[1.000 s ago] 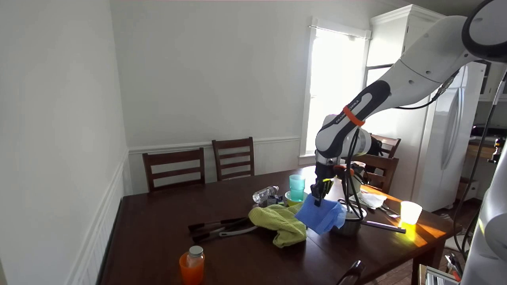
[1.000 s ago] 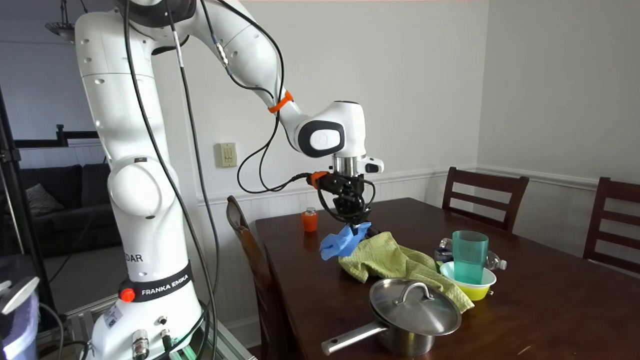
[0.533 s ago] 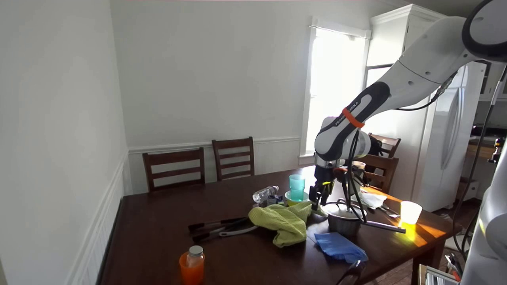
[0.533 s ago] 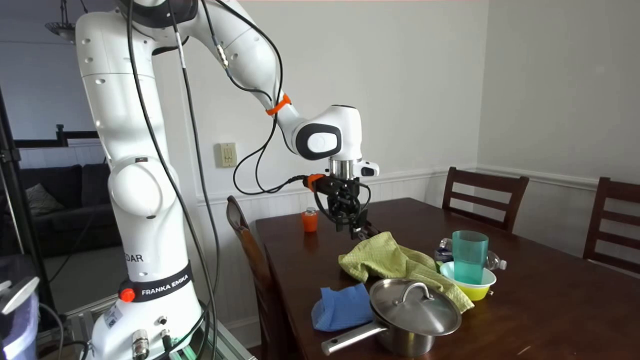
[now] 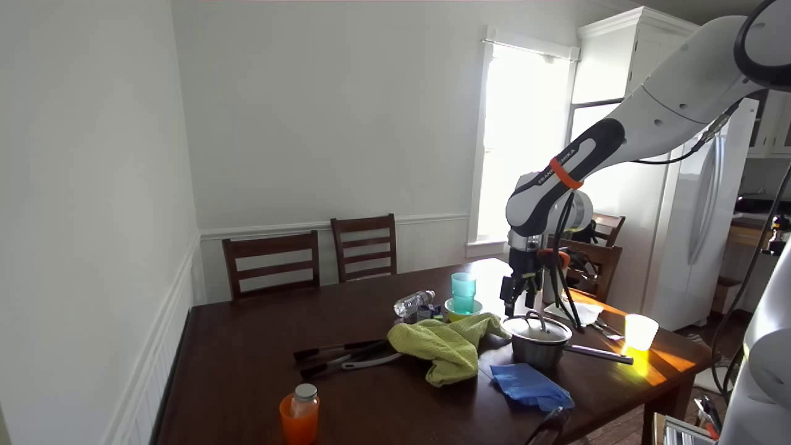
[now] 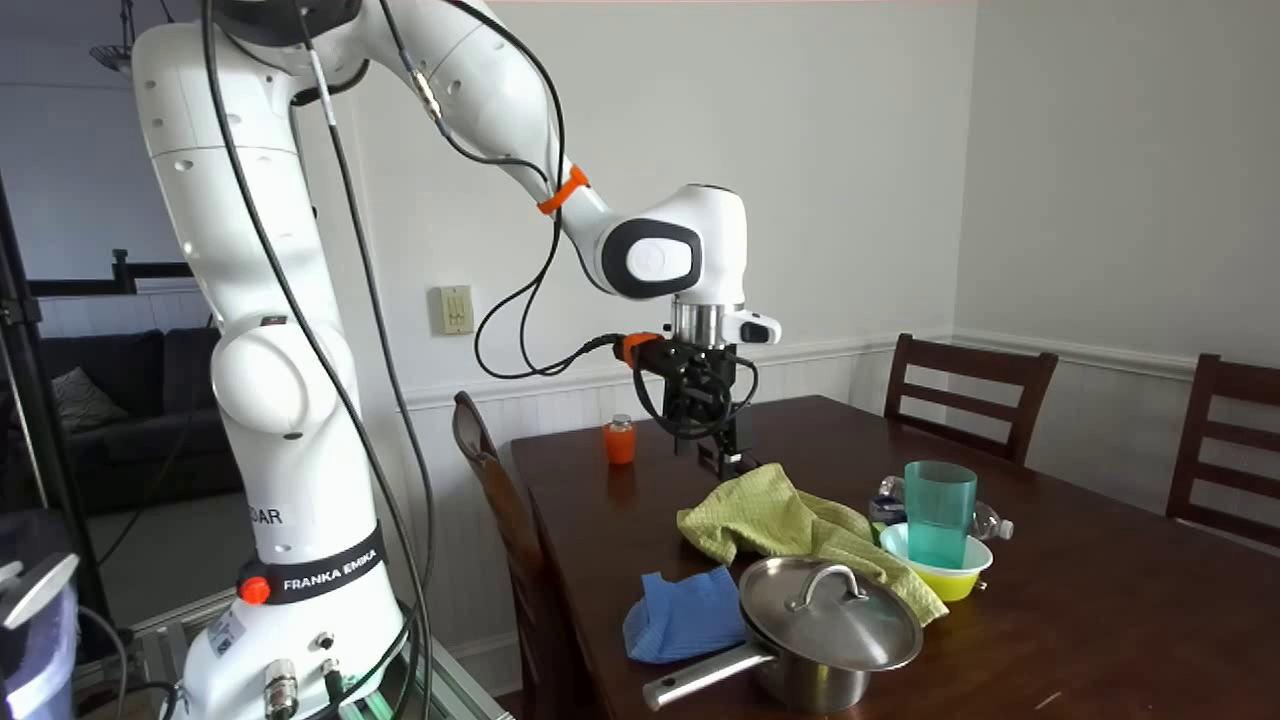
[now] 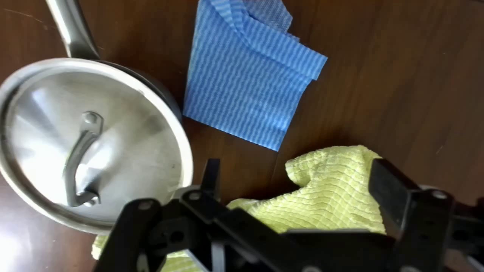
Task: Use the blue cloth to put the silver lid on the pot
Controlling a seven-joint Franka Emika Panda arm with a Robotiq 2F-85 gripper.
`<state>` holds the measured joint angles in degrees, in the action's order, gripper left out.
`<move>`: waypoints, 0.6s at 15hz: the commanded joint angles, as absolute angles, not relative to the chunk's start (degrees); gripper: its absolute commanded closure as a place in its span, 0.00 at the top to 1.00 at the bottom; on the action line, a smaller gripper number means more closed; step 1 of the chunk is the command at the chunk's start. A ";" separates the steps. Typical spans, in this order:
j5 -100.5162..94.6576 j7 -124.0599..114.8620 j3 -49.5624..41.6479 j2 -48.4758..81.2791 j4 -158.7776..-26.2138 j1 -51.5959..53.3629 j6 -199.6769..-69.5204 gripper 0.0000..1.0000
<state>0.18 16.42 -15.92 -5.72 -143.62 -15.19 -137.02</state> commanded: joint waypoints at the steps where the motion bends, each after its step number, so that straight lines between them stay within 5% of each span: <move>1: -4.70 13.72 -17.78 -8.98 -141.75 -17.88 -131.94 1.00; 9: -6.05 13.79 -19.17 -8.87 -140.34 -19.07 -132.13 1.00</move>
